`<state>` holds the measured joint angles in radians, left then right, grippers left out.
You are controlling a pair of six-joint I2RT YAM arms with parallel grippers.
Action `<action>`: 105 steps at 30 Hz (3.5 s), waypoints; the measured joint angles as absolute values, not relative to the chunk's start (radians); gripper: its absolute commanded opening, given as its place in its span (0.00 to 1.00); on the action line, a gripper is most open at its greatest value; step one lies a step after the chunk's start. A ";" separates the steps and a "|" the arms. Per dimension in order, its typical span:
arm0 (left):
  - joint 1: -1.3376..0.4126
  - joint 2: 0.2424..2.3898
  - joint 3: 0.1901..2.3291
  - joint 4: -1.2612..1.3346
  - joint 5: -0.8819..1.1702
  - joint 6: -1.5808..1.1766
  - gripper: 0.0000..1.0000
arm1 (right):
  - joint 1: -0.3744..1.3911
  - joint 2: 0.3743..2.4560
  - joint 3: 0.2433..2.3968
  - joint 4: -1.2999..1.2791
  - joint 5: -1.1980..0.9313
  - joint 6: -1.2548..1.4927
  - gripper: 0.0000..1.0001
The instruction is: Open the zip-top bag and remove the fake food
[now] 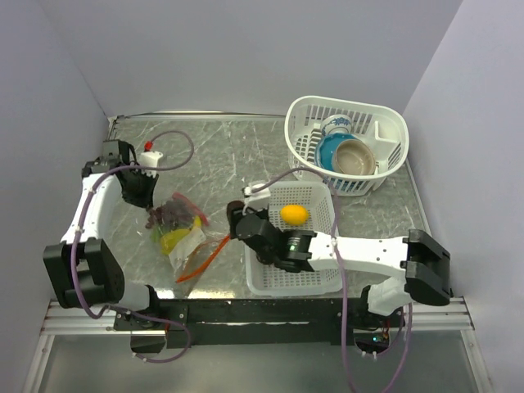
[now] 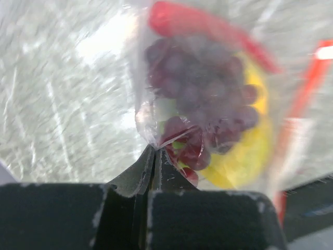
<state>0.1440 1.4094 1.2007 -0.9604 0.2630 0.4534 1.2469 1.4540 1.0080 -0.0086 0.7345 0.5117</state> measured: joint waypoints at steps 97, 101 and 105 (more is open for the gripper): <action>0.104 1.443 0.856 -0.670 -0.047 0.455 0.01 | 1.321 2.291 1.760 -0.499 0.640 0.764 0.37; 0.104 1.436 0.855 -0.677 -0.049 0.459 0.01 | 1.321 2.285 1.746 -0.488 0.662 0.767 0.19; 0.104 1.435 0.855 -0.677 -0.049 0.459 0.01 | 1.318 2.230 1.662 -0.457 0.659 0.751 0.15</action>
